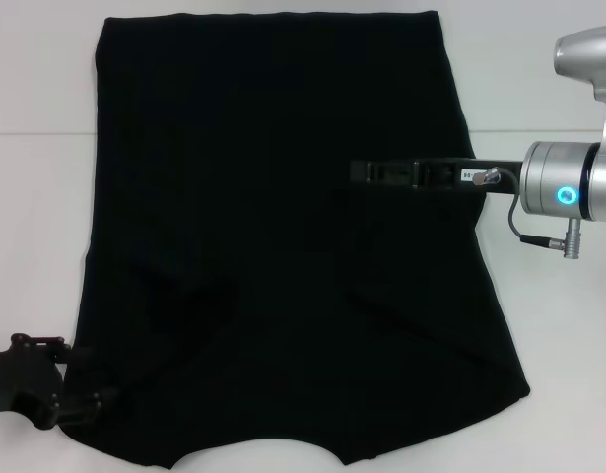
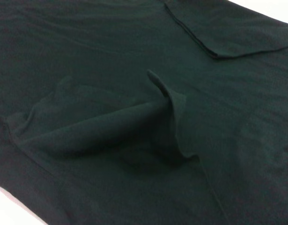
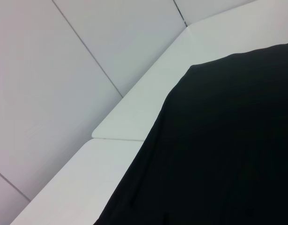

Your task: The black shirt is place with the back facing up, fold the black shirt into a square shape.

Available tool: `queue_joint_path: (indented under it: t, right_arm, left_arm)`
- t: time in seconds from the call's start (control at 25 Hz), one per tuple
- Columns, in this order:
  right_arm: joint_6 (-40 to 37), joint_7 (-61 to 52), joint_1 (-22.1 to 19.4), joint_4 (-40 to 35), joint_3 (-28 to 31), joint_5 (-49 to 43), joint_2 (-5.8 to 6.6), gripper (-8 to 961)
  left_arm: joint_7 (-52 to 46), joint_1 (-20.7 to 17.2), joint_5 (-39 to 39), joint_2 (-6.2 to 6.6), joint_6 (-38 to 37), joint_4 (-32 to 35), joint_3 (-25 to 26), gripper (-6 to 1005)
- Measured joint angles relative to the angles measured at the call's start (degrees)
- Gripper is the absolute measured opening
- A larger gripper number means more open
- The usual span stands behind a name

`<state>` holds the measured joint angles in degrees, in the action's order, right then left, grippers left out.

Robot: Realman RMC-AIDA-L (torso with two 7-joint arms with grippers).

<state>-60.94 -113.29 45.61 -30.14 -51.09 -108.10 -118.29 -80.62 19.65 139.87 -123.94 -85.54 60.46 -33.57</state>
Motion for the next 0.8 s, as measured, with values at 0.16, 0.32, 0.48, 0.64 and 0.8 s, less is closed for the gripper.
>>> queue_joint_path:
  t: [0.16,0.32,0.48,0.64,0.8]
  right_arm:
    - [-0.10,0.00,-0.04,-0.04,0.16,-0.01,0.00,852]
    - [-0.13,0.00,-0.07,-0.12,0.23,0.00,0.05,852]
    - [-0.15,0.00,-0.20,0.05,0.23,-0.01,0.12,853]
    - [-0.19,0.00,-0.34,0.20,0.22,-0.01,0.17,854]
    - [-1.10,0.00,-0.44,0.26,0.11,-0.12,0.35,853]
  left_arm:
    - [-0.10,0.20,0.95,0.03,-0.56,-0.07,0.14,743]
    - [-0.27,0.26,1.23,-0.03,-0.62,-0.10,0.18,601]
    - [-0.64,0.08,1.23,-0.10,-0.65,0.02,0.21,435]
    - [-0.73,-0.09,0.97,-0.12,-0.65,0.08,0.26,192]
    - [-0.74,-0.13,0.51,-0.11,-0.84,0.10,1.90,84]
